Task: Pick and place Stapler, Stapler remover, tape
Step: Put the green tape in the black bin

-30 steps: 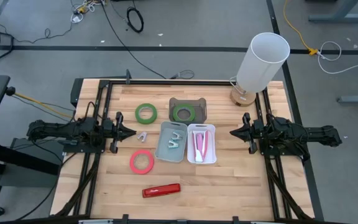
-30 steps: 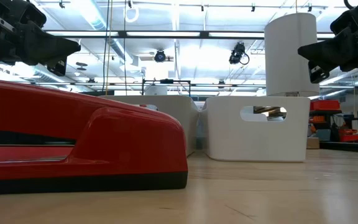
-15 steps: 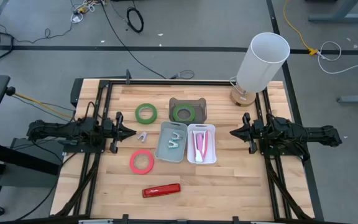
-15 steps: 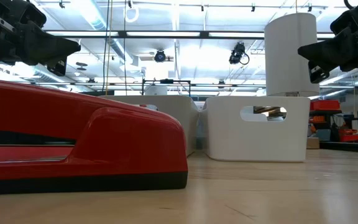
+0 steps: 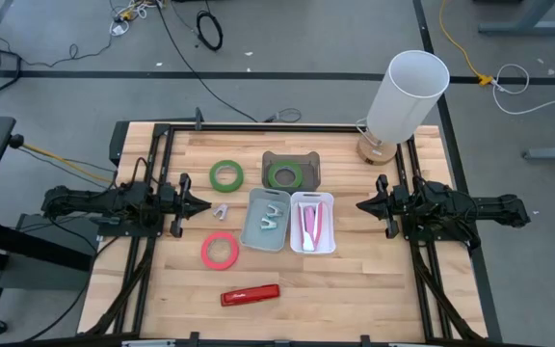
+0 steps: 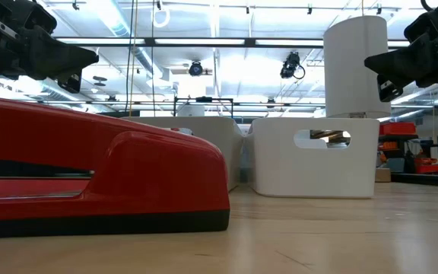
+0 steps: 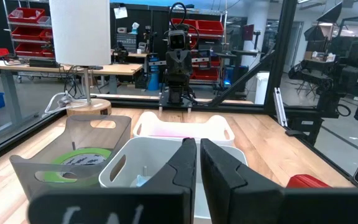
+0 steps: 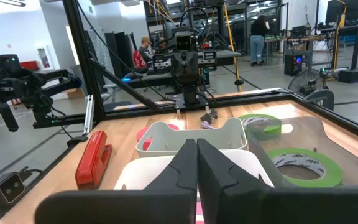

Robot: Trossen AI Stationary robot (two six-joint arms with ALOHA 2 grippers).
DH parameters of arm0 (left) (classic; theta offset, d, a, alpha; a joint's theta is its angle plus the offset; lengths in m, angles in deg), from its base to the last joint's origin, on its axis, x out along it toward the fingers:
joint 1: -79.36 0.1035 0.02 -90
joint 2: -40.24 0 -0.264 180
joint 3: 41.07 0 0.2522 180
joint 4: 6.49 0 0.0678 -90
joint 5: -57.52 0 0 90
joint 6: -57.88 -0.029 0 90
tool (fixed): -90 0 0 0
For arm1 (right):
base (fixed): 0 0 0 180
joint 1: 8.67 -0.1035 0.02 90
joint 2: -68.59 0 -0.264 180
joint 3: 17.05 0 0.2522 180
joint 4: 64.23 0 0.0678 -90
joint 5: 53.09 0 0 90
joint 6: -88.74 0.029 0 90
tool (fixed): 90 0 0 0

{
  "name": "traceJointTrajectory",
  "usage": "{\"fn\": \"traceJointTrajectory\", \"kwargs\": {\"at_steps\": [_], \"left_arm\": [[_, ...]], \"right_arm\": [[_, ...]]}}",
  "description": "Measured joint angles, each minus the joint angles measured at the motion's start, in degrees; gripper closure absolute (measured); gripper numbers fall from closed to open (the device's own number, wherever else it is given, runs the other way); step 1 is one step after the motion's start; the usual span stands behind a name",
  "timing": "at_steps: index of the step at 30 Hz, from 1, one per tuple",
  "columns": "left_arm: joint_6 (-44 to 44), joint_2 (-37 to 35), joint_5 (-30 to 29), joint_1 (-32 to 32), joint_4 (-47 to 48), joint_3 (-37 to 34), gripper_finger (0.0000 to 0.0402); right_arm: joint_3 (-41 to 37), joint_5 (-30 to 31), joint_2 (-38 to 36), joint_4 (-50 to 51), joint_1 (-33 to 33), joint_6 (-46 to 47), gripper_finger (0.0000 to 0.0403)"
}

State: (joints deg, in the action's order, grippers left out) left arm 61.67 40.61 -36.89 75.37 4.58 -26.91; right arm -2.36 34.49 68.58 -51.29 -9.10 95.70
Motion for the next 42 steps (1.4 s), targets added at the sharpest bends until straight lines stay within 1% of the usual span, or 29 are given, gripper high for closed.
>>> {"fn": "traceJointTrajectory", "kwargs": {"at_steps": [42], "left_arm": [[0.0,0.0,0.1,0.0,-1.1,0.0,0.0374]], "right_arm": [[0.0,0.0,0.0,0.0,0.0,0.0,0.0399]]}}
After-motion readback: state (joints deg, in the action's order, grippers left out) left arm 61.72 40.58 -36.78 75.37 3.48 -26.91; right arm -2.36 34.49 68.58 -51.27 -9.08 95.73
